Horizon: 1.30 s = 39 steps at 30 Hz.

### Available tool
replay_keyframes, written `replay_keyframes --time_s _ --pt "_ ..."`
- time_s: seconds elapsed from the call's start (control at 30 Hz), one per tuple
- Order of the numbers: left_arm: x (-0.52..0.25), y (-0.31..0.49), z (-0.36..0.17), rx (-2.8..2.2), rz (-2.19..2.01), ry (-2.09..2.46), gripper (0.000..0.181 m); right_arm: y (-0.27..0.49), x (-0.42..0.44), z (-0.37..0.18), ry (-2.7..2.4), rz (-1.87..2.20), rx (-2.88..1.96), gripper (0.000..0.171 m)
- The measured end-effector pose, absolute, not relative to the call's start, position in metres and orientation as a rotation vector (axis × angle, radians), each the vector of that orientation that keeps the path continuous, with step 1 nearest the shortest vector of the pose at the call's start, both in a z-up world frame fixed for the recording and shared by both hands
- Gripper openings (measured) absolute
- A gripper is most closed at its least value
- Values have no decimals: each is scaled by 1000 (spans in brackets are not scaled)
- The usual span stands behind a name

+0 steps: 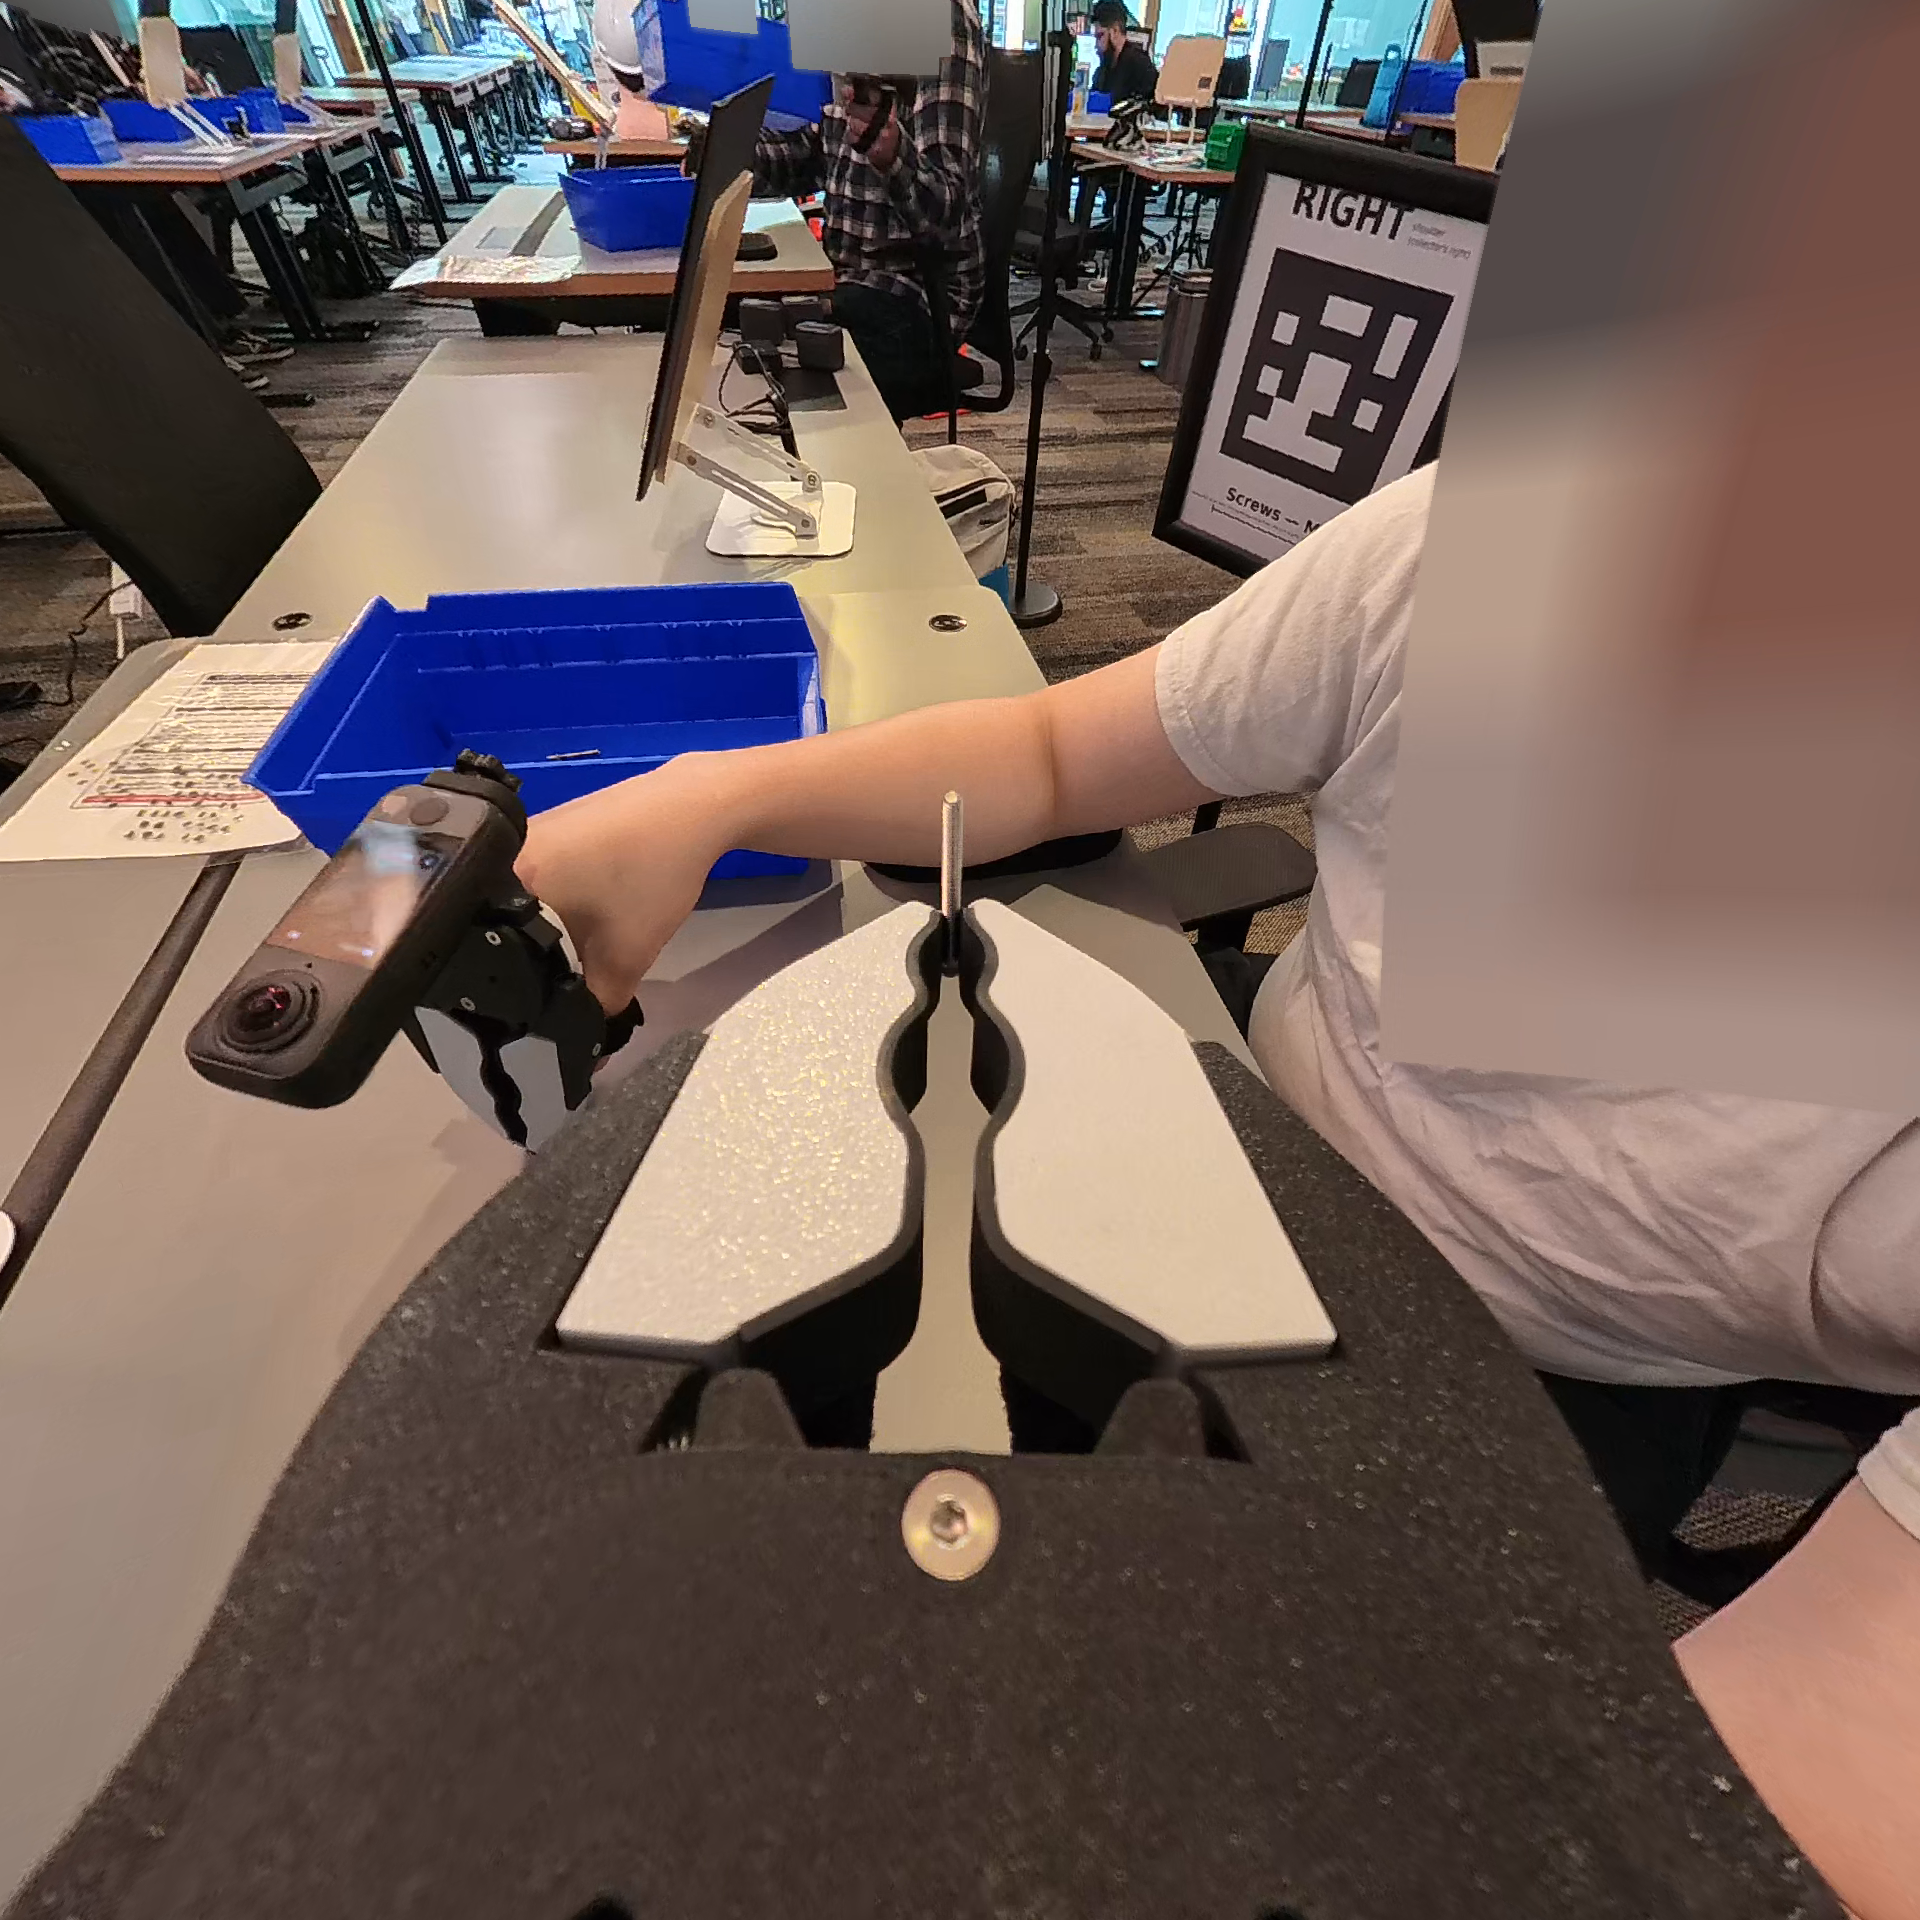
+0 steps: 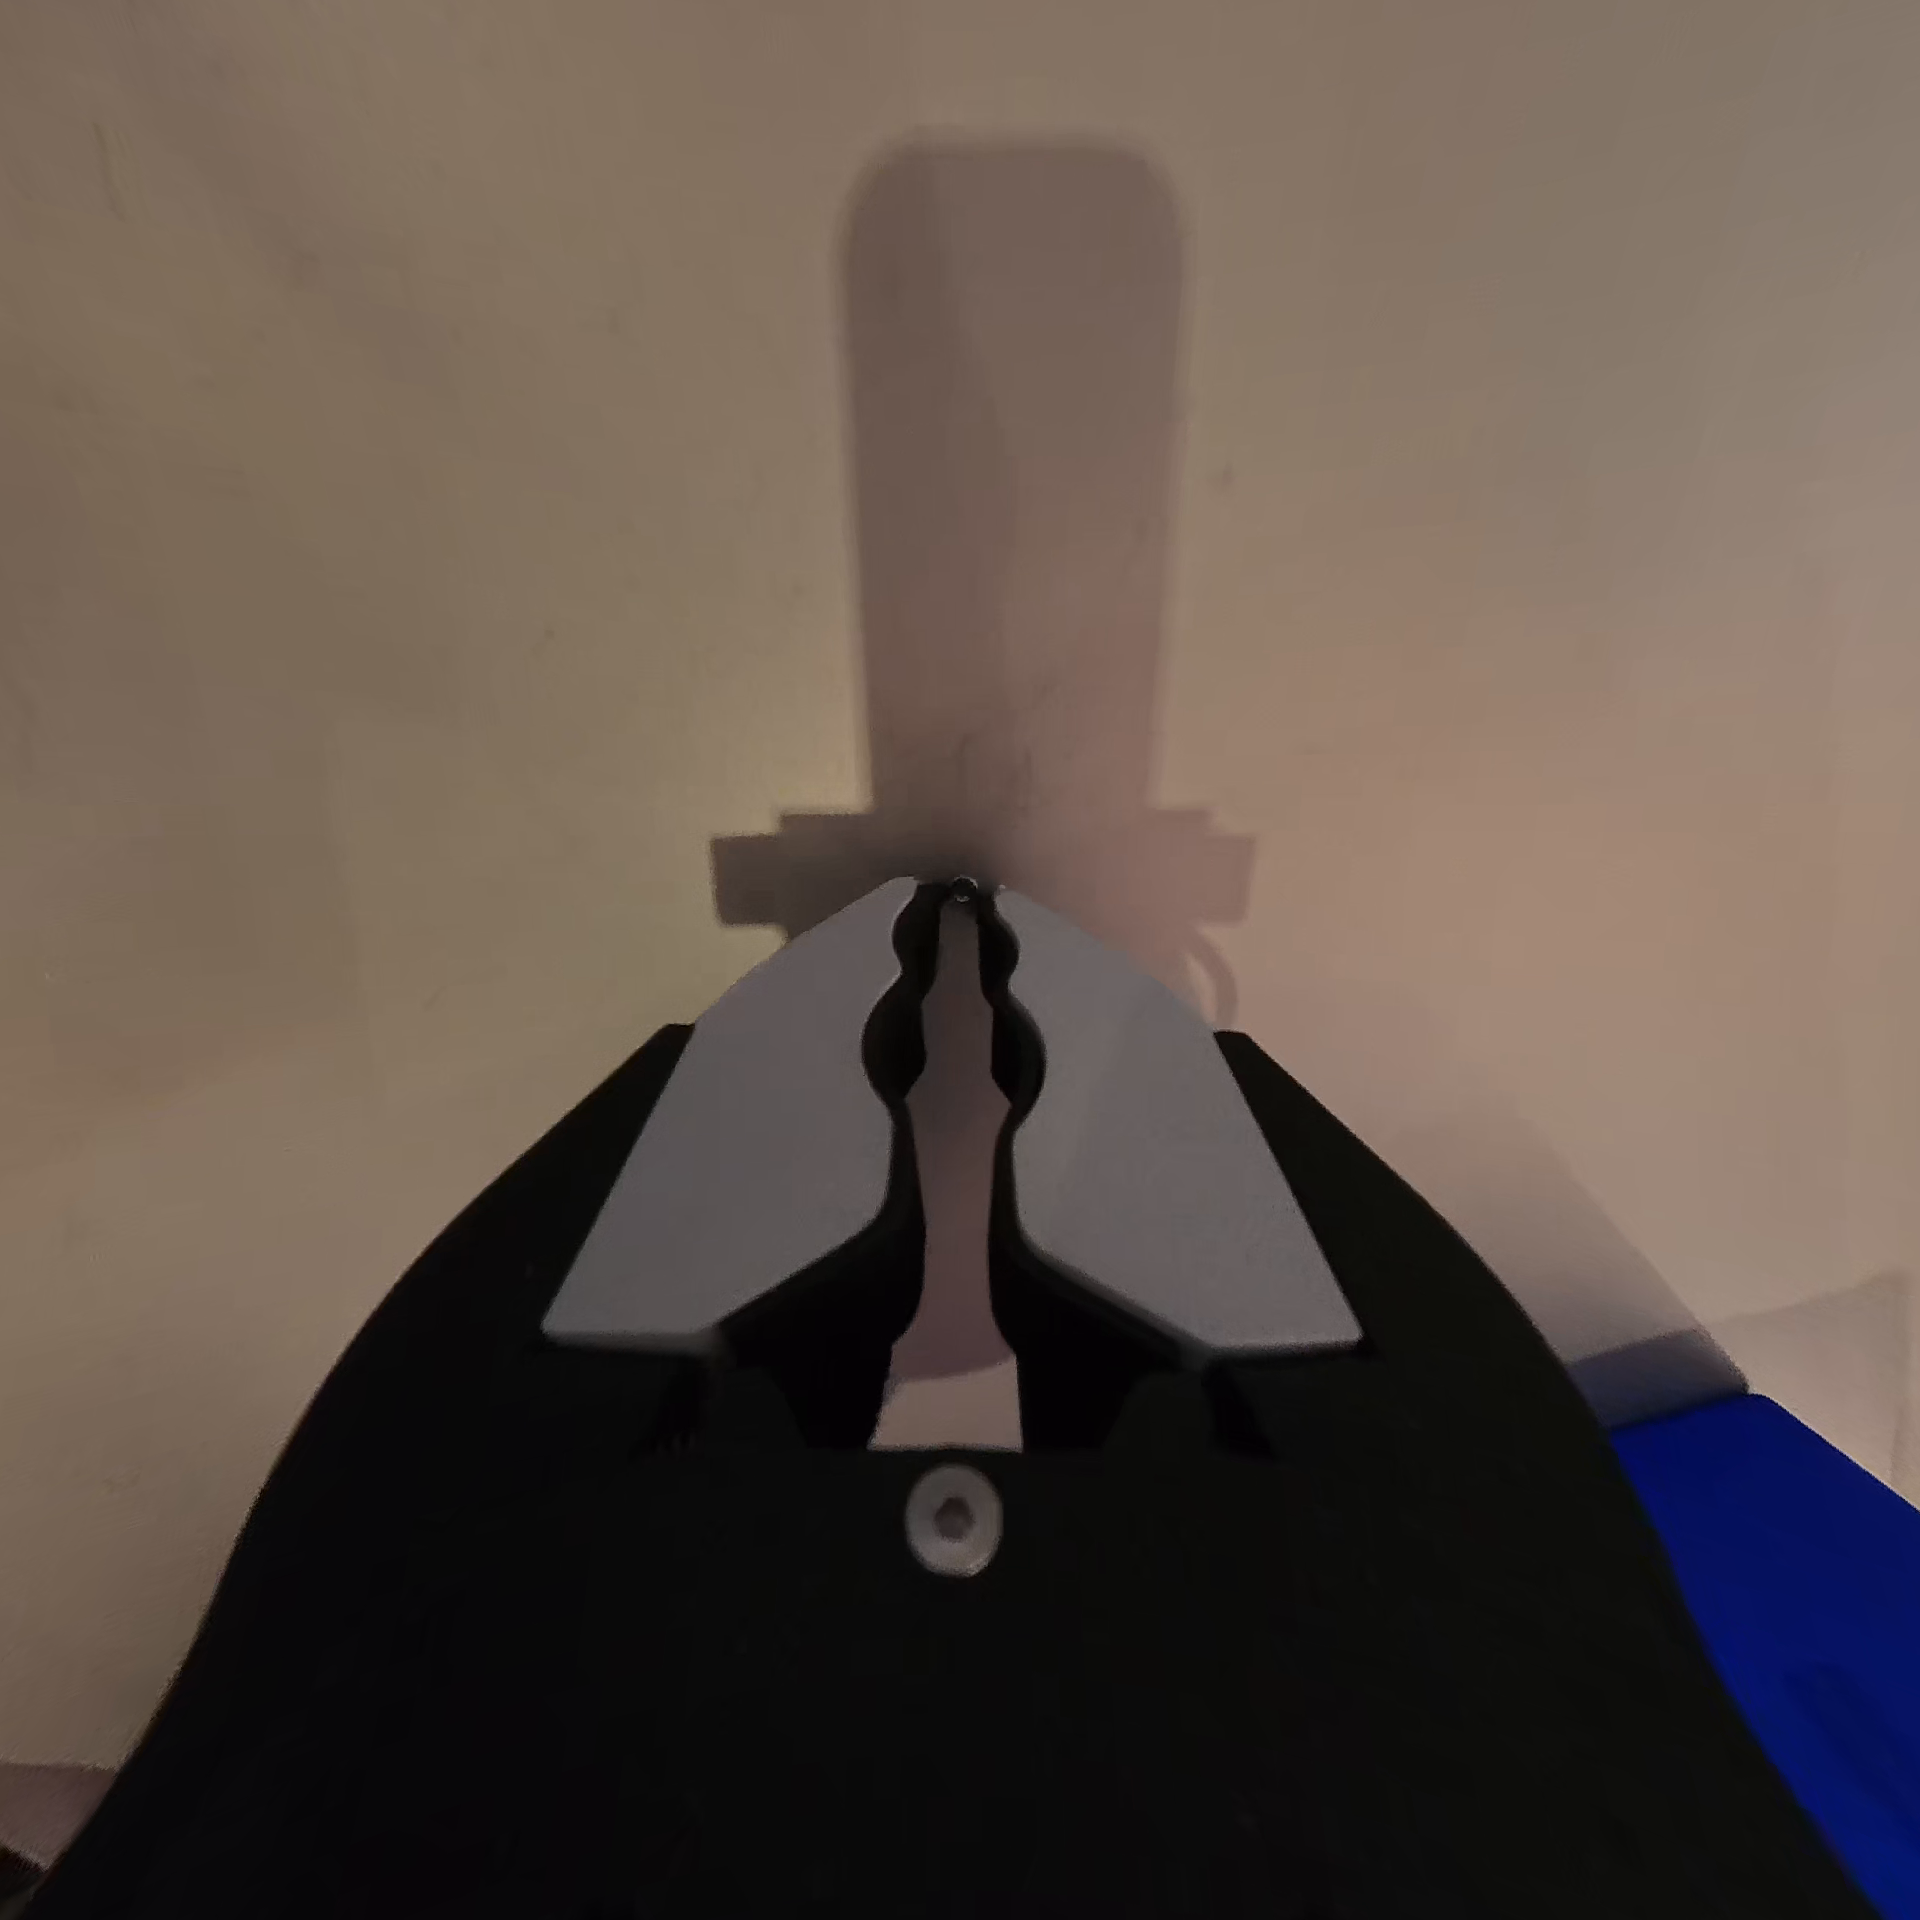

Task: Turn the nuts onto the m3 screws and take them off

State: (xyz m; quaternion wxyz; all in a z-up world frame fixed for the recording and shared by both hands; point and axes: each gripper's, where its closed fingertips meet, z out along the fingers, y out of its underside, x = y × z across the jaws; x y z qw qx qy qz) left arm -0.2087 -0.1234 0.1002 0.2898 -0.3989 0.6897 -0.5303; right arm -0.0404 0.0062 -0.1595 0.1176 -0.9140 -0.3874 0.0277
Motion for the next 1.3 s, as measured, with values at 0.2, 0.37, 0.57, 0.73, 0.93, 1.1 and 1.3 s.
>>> replay_keyframes --time_s 0.2,0.37,0.57,0.73,0.93,1.1,1.3 --pt "-210 -122 101 -1068 -1412 1833 2 12 -32 -147 -1057 113 -2634 13" --pt "-211 -121 102 -1067 -1418 1829 2 13 -37 -142 -1041 159 -2611 20" --pt "-209 -123 98 -1072 -1411 1850 2 12 -39 -155 -1133 66 -2620 21" --pt "-209 -124 98 -1069 -1409 1858 2 11 -38 -159 -1131 71 -2641 23" --pt "-209 -126 96 -1073 -1407 1870 2 8 -40 -159 -1145 99 -2642 17" --pt "-208 -126 94 -1078 -1403 1878 2 9 -39 -160 -1145 93 -2637 13" --pt "-207 -125 93 -1085 -1399 1880 2 10 -37 -160 -1157 57 -2630 6"
